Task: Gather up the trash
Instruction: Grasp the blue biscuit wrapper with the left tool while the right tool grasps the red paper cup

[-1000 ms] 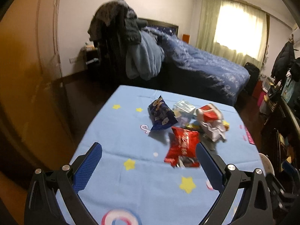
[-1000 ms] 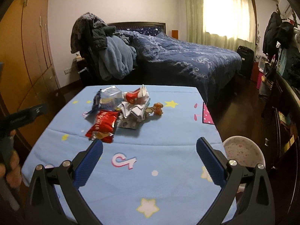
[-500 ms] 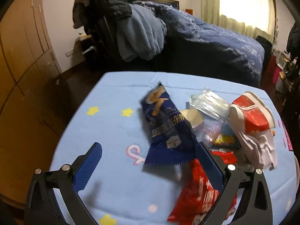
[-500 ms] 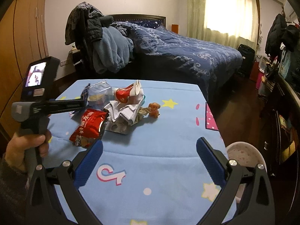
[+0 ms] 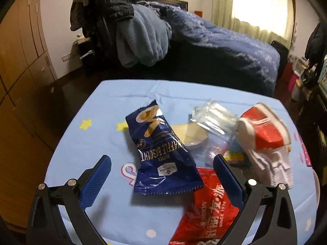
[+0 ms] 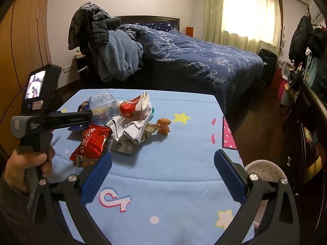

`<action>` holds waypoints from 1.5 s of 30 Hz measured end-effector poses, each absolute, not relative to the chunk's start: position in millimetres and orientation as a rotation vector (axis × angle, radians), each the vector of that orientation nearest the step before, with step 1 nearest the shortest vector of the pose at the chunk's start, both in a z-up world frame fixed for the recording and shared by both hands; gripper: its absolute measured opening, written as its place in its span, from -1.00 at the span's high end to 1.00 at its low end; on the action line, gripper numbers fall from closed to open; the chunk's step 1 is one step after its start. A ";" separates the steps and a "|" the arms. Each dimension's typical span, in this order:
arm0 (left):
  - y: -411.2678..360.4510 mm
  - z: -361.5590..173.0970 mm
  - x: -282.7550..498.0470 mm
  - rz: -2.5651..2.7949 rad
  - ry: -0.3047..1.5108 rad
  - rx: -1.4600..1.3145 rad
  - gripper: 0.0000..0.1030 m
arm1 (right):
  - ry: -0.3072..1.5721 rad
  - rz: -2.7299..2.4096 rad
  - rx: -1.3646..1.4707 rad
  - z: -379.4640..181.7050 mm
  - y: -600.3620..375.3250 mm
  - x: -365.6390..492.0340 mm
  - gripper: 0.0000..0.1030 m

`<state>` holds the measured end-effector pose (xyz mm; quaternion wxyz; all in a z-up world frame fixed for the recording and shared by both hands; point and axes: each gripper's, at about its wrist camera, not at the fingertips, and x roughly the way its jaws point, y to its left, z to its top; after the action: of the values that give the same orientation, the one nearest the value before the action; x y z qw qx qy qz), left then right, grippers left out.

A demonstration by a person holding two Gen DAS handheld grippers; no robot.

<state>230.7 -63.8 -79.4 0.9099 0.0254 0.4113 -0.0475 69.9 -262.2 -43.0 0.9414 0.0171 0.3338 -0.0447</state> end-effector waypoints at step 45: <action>-27.1 -78.8 222.6 -0.194 0.826 -0.122 0.97 | 0.831 0.087 -0.068 -70.5 -208.7 263.6 -0.48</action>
<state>222.6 -27.1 -78.8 0.9095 -0.0590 0.4006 -0.0940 263.6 -208.7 -70.5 0.9134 -0.0331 0.4036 0.0424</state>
